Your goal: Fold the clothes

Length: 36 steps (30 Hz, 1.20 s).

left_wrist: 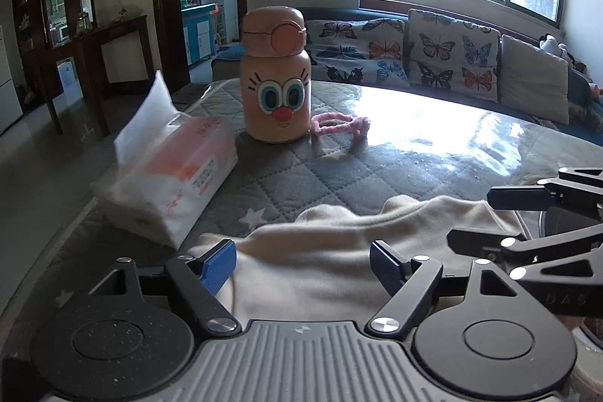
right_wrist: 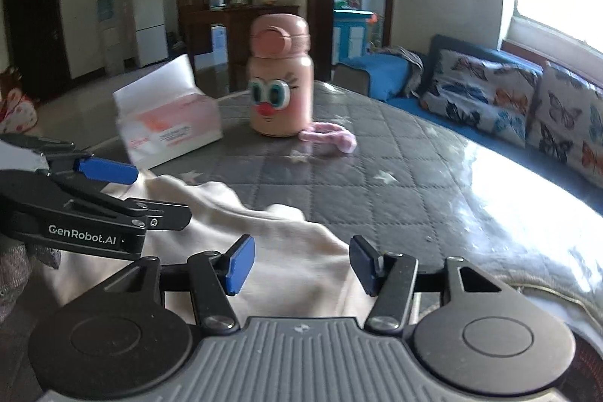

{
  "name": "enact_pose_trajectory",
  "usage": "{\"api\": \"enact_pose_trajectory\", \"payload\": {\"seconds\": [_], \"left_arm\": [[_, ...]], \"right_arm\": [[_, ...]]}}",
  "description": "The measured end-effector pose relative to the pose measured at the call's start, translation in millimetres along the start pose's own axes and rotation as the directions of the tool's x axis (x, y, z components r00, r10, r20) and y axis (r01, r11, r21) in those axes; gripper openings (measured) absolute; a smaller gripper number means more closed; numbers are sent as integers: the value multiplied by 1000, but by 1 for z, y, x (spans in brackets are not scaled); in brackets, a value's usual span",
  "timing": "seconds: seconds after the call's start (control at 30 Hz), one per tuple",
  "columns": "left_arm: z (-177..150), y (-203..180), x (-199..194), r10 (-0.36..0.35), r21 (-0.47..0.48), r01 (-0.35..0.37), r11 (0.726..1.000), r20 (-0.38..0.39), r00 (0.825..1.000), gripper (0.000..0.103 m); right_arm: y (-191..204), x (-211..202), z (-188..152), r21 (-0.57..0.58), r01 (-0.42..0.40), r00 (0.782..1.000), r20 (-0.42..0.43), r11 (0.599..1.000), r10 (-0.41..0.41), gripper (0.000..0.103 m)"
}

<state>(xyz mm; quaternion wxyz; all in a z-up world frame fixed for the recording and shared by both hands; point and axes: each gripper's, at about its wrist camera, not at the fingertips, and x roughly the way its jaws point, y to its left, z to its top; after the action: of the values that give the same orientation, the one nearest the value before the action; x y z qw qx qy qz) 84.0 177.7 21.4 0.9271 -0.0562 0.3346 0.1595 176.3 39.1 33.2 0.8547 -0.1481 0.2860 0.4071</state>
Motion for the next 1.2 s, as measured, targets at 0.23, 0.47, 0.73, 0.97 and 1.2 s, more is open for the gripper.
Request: {"api": "enact_pose_trajectory", "payload": {"seconds": [0.23,0.47,0.73,0.97,1.2], "left_arm": [[-20,7,-26,21,16,-22,1000,6,1000,83],[-43,16,-50,42,12,-42,999,13,999,84],[-67,25,-58,60,-6,-61,998,-22,998,85],[-80,37,-59,59,-58,-62,996,-48,997,85],[-85,36,-70,37,-83,-41,996,-55,998,85]], "right_arm": [[32,-3,-10,-89,-37,999,-30,995,35,64],[55,-19,-29,-155,-38,999,-32,987,33,65],[64,-40,-49,-162,-61,997,-50,985,54,71],[50,-62,-60,-85,-73,997,-43,994,70,72],[31,-73,-71,12,-80,995,-60,997,80,73]]}}
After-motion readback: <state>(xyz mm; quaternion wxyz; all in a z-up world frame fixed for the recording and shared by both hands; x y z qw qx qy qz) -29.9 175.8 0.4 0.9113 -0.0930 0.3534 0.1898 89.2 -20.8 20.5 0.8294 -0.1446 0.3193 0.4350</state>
